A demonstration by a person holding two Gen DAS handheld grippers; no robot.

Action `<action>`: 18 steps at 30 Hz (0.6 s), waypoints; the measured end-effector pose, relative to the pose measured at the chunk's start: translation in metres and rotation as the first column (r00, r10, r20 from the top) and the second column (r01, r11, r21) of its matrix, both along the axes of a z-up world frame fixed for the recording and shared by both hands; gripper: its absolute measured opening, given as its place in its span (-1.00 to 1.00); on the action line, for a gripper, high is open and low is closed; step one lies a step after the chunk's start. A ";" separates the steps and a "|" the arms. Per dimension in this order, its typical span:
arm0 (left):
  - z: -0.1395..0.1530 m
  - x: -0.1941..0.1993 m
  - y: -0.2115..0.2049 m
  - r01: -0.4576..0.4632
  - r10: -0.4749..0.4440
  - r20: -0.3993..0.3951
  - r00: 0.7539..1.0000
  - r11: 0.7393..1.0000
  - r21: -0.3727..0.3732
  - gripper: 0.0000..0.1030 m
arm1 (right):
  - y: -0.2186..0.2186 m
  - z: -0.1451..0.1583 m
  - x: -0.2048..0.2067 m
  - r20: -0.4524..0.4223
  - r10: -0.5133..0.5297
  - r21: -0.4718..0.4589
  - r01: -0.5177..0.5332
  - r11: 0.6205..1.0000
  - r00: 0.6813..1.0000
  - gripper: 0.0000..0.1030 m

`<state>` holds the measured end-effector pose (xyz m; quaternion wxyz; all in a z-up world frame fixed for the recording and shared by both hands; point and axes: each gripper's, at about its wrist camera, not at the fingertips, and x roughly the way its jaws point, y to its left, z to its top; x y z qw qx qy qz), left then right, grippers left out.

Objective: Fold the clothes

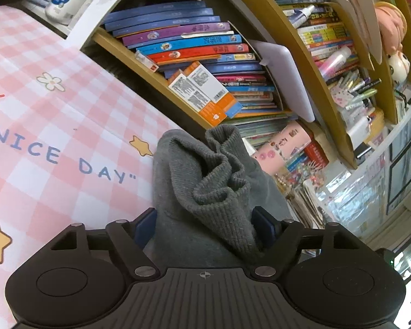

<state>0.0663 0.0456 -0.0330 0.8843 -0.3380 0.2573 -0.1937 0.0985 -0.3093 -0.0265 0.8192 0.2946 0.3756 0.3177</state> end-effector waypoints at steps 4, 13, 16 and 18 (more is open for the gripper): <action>0.000 -0.001 -0.001 0.006 -0.006 0.003 1.000 1.000 -0.001 0.29 | 0.005 0.002 -0.002 0.029 0.000 -0.021 0.001 1.000 1.000 -0.05; 0.011 -0.013 -0.005 0.005 -0.007 0.106 0.994 1.000 0.020 0.03 | 0.013 0.016 -0.017 0.211 0.040 -0.090 -0.021 0.996 0.977 -0.27; 0.014 -0.014 -0.005 0.009 -0.010 0.125 0.992 1.000 0.011 0.03 | 0.014 0.019 -0.019 0.246 0.048 -0.095 -0.025 0.995 0.968 -0.28; 0.016 -0.015 -0.005 0.010 -0.011 0.136 0.991 1.000 0.008 0.03 | 0.014 0.021 -0.019 0.258 0.051 -0.097 -0.027 0.995 0.965 -0.28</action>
